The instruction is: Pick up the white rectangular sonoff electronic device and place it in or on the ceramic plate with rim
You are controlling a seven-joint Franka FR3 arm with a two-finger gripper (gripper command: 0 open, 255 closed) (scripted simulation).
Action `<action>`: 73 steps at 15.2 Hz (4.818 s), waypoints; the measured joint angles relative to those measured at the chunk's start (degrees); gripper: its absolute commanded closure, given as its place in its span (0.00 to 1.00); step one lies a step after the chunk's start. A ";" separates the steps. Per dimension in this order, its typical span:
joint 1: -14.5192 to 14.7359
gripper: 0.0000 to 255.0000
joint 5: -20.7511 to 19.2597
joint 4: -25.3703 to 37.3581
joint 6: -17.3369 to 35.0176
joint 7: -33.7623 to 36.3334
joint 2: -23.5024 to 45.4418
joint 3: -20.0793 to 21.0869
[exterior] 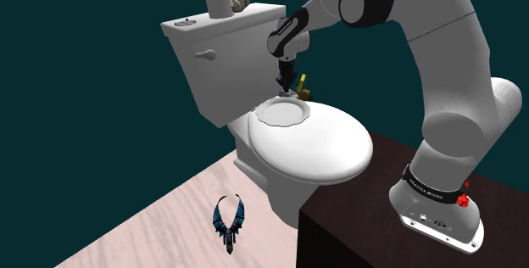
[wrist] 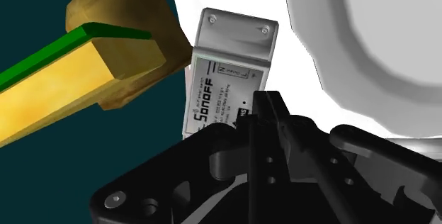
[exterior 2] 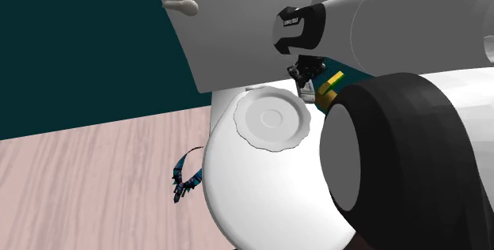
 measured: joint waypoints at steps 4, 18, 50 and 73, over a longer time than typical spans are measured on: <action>-3.34 0.00 3.09 7.46 -4.35 -0.40 4.66 0.78; -4.52 0.00 4.78 10.05 -2.19 -0.71 9.88 1.60; -4.09 1.00 3.51 11.19 -11.99 0.78 1.33 0.68; 6.68 1.00 2.87 -25.84 6.36 11.01 -18.64 3.48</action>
